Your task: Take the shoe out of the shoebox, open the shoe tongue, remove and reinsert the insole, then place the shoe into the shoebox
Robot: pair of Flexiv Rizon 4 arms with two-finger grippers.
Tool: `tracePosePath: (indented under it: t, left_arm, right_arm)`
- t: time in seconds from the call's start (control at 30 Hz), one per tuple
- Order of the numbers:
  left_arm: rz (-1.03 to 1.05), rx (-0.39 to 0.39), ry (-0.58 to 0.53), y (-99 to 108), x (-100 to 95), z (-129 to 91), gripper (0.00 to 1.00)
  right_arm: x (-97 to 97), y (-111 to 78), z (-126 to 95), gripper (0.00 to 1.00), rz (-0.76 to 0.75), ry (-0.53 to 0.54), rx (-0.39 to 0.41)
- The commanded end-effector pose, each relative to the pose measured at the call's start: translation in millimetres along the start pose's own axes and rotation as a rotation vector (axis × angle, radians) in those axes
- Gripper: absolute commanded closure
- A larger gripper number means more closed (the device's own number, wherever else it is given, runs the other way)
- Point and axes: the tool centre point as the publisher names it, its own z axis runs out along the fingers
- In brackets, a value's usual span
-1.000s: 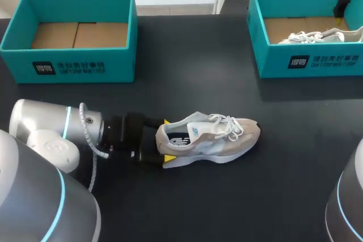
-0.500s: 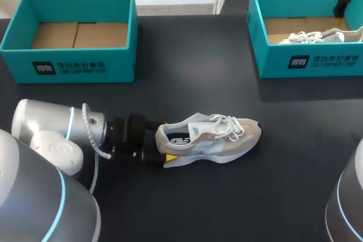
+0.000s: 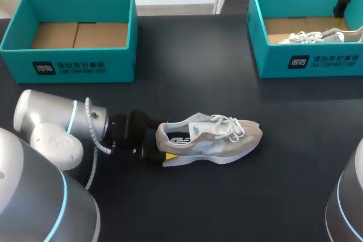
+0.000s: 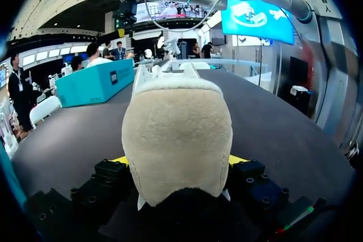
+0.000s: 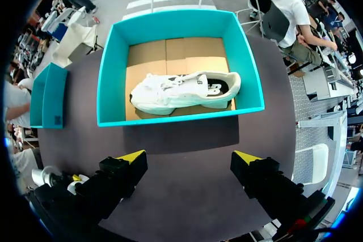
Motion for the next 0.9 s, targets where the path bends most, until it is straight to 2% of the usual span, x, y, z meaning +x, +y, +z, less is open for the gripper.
tracePosePath:
  t: [0.03, 0.73, 0.9]
  left_arm:
    - [-0.001, -0.003, 0.003, 8, -6.5, 8, 1.0]
    - [-0.001, -0.003, 0.003, 8, -6.5, 8, 1.0]
    - [-0.001, -0.003, 0.003, 8, -6.5, 8, 1.0]
  right_arm:
    - [0.0, 0.0, 0, 0.0, 0.0, 0.001, 0.0]
    - [0.0, 0.0, 0, 0.0, 0.0, 0.001, 0.0]
    - [34.0, -9.5, -5, 0.0, 0.029, -0.024, 0.032]
